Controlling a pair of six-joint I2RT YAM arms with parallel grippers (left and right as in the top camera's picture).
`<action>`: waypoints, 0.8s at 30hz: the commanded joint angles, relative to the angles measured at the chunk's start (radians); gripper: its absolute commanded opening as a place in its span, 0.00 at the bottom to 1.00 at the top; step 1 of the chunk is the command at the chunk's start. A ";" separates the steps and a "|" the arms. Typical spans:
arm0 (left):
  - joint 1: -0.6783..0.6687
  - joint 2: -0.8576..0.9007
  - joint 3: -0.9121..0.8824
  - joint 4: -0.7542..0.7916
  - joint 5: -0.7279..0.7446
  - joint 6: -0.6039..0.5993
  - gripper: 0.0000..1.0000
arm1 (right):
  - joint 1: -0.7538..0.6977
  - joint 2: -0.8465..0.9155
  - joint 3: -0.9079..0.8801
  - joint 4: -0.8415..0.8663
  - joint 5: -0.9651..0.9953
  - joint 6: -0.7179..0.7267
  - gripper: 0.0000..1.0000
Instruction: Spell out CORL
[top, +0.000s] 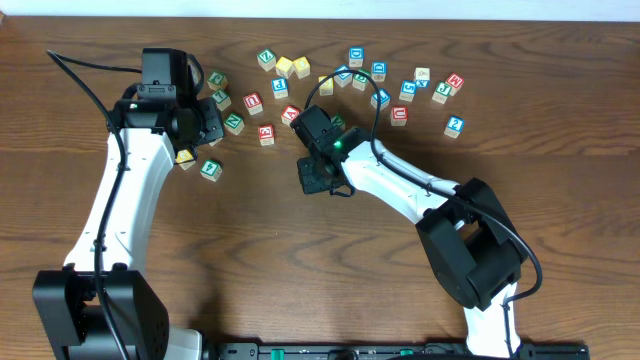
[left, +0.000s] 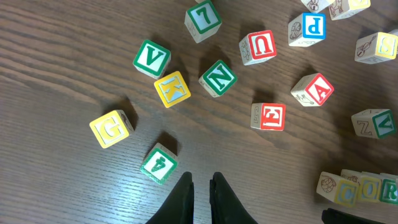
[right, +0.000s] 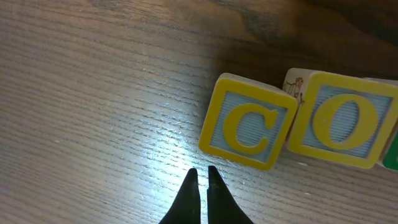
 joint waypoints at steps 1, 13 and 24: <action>0.006 -0.008 0.011 0.001 -0.013 0.013 0.11 | 0.006 0.014 0.009 0.003 0.021 0.015 0.01; 0.006 -0.008 0.011 0.001 -0.013 0.013 0.11 | 0.002 0.014 0.009 0.013 0.039 0.015 0.01; 0.006 -0.008 0.011 0.000 -0.013 0.013 0.11 | -0.016 0.014 0.009 0.029 0.047 0.015 0.01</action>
